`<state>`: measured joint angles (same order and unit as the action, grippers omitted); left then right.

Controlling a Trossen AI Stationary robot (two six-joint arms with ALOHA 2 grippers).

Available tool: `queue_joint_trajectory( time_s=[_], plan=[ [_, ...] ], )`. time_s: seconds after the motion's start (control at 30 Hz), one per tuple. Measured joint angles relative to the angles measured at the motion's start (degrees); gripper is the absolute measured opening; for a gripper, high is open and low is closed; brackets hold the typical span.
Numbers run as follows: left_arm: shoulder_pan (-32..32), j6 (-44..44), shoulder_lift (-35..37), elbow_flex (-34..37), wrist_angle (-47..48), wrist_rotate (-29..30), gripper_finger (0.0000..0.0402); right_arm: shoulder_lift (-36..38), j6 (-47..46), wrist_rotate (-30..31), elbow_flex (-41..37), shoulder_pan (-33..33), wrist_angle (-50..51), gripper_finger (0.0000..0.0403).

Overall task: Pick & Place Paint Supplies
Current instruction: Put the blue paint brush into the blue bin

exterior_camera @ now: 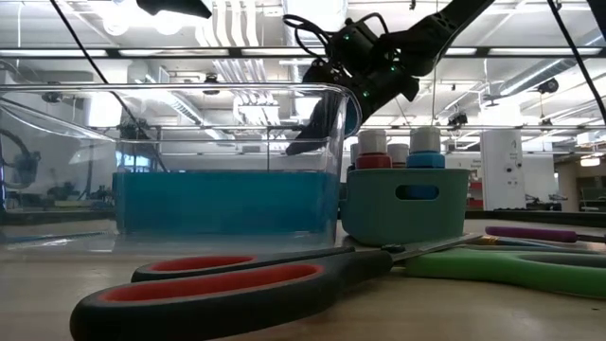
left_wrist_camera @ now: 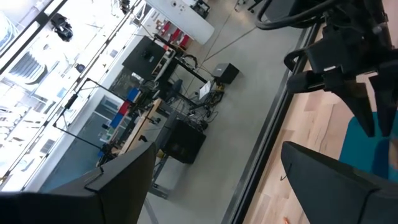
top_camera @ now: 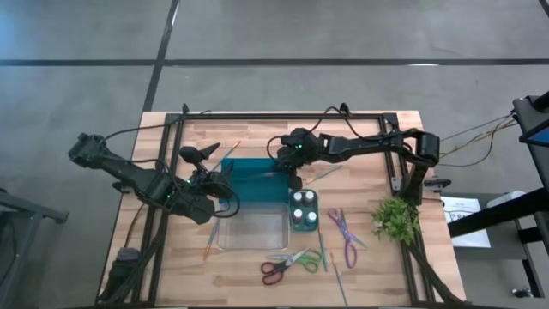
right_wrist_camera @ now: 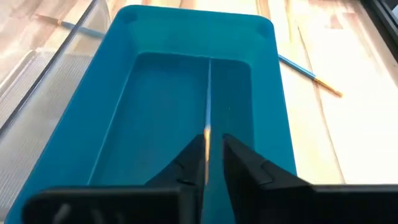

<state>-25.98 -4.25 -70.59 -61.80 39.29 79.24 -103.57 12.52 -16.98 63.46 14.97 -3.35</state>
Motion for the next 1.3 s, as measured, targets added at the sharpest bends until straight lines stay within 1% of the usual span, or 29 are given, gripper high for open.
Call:
queue_joint_trajectory(
  time_s=[0.17, 0.23, 0.3, 0.43, 0.53, 0.57, 0.77, 0.97, 1.1, 1.3],
  plan=[
    [0.0, 0.0, 0.0, 0.0, 0.0, 0.0, 0.0354, 0.0, -0.1, 0.3, -0.2, 0.4, 0.1, 0.0122],
    [0.0, -0.2, 0.0, 0.0, 0.0, 0.0, 0.0354, 0.3, -0.1, 0.4, -0.2, 0.6, 0.3, 0.014],
    [0.0, -0.2, 0.0, 0.0, 0.0, 0.0, 0.0354, 1.3, 0.1, 0.6, -0.2, 0.9, 2.3, 0.0149],
    [0.0, -0.2, 0.0, 0.3, 0.1, 0.0, 0.0354, 6.1, 0.4, 4.3, -1.0, 1.0, 8.8, 0.0152],
    [0.0, -0.2, 0.0, 0.3, 0.2, 0.0, 0.0354, 11.0, -0.4, 6.8, -3.8, 1.0, 11.5, 0.0152],
    [0.0, -0.2, 0.0, 0.3, 0.2, 0.0, 0.0354, 12.9, -1.1, 7.2, -5.4, 1.0, 11.4, 0.0152],
    [0.0, -0.2, 0.0, 0.3, 0.1, 0.0, 0.0354, 24.1, -5.7, 14.4, -17.0, 1.2, 11.5, 0.0153],
    [0.0, -0.2, 0.0, 0.3, -0.3, 0.0, 0.0353, 32.5, -6.8, 17.2, -26.8, 1.3, 15.5, 0.0153],
    [0.1, -0.2, 0.0, 0.3, -0.5, 0.0, 0.0353, 34.6, -7.9, 21.3, -29.2, 1.7, 18.4, 0.0153],
    [0.1, -0.7, 0.0, 0.3, -1.5, 0.0, 0.0353, 31.7, -9.2, 21.7, -30.0, 2.8, 19.3, 0.0153]
  ],
)
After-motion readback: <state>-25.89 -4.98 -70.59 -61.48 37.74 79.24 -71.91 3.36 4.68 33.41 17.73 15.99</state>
